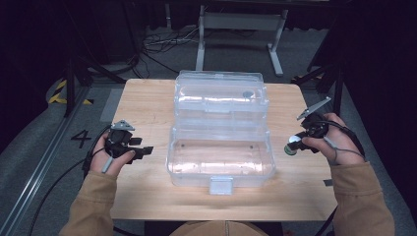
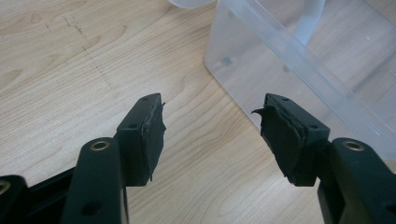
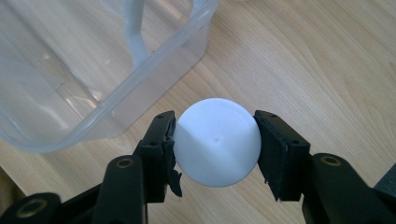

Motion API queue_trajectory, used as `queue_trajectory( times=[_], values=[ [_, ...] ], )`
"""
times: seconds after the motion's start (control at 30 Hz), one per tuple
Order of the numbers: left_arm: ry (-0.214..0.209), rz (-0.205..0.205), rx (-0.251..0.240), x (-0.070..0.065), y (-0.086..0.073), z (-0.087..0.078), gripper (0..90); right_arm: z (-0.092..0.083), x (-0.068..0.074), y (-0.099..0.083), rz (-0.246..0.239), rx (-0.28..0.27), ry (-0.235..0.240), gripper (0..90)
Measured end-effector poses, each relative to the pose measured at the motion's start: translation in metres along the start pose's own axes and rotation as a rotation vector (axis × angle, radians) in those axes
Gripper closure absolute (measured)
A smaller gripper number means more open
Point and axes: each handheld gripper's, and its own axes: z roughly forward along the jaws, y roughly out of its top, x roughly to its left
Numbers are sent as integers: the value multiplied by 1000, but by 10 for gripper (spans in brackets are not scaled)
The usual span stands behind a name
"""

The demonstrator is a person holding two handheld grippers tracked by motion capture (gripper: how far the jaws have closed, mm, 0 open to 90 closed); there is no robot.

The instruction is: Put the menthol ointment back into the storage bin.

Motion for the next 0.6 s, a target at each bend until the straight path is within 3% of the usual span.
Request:
queue_trajectory(
  times=[0.6],
  values=[
    [-5,5,17,0,1,6,398,-18,24,16,-110,12,28,505]
  ],
)
